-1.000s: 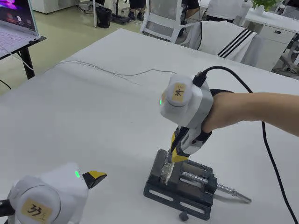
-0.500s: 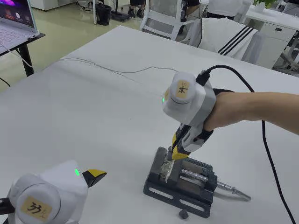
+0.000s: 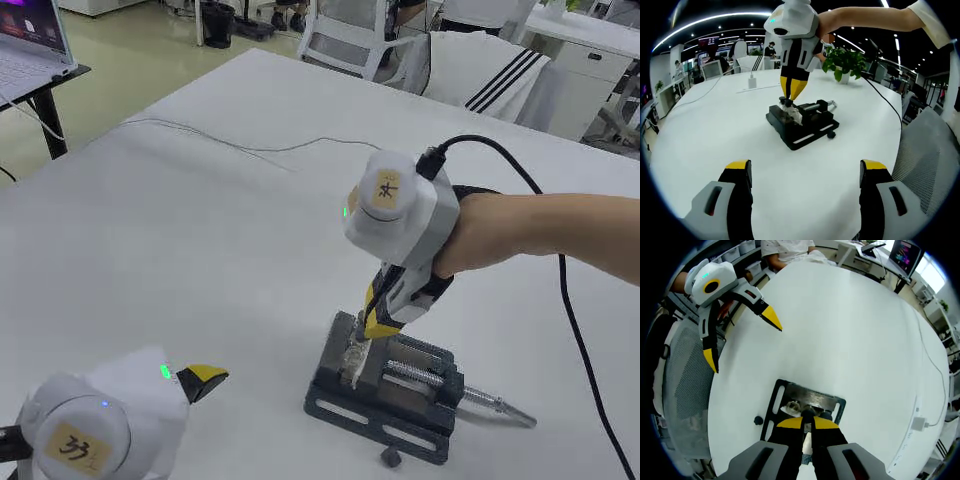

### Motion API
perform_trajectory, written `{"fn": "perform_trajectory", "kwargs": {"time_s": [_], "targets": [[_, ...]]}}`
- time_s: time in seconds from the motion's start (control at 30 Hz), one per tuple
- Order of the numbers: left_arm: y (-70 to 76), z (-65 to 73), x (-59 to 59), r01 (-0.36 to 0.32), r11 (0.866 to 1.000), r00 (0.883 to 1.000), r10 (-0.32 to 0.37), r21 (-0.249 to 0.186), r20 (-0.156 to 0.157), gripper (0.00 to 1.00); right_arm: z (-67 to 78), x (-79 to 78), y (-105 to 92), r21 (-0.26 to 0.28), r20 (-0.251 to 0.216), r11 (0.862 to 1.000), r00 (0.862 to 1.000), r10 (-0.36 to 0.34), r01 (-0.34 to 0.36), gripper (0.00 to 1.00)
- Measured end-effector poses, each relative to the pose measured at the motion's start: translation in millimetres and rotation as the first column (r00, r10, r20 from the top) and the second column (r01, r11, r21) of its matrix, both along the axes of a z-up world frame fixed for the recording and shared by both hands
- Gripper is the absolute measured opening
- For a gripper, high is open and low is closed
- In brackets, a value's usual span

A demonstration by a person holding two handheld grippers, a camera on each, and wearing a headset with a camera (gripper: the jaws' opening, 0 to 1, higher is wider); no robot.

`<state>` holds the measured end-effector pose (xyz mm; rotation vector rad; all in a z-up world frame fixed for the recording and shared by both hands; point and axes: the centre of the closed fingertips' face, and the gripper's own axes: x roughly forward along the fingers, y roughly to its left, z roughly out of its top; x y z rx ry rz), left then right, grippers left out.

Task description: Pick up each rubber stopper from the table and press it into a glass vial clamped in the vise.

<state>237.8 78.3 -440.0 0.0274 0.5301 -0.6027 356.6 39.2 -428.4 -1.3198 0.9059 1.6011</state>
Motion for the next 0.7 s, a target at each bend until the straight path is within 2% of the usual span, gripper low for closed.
{"fn": "perform_trajectory", "kwargs": {"time_s": [0.07, 0.17, 0.3, 0.7], "targets": [[0.2, -0.1, 0.0, 0.001, 1.000, 1.000, -0.001, 0.000, -0.001, 0.88, 1.3, 1.3, -0.1, 0.001, 0.004, 1.000, 1.000, 0.009, -0.009, 0.00], [0.2, -1.1, -0.2, 0.003, 1.000, 1.000, -0.003, 0.001, -0.003, 0.88, 2.8, -1.6, -0.2, 0.005, -0.022, 1.000, 1.000, -0.005, 0.005, 0.00], [-1.8, -1.5, -0.6, 0.007, 1.000, 1.000, -0.007, -0.003, -0.007, 0.88, 1.3, -0.2, -1.5, 0.008, -0.008, 1.000, 1.000, -0.003, 0.004, 0.00], [-3.4, -4.0, -2.4, 0.008, 1.000, 1.000, -0.008, -0.005, -0.013, 0.87, 0.3, -1.5, 1.4, 0.015, -0.012, 1.000, 1.000, -0.014, 0.014, 0.00]]}}
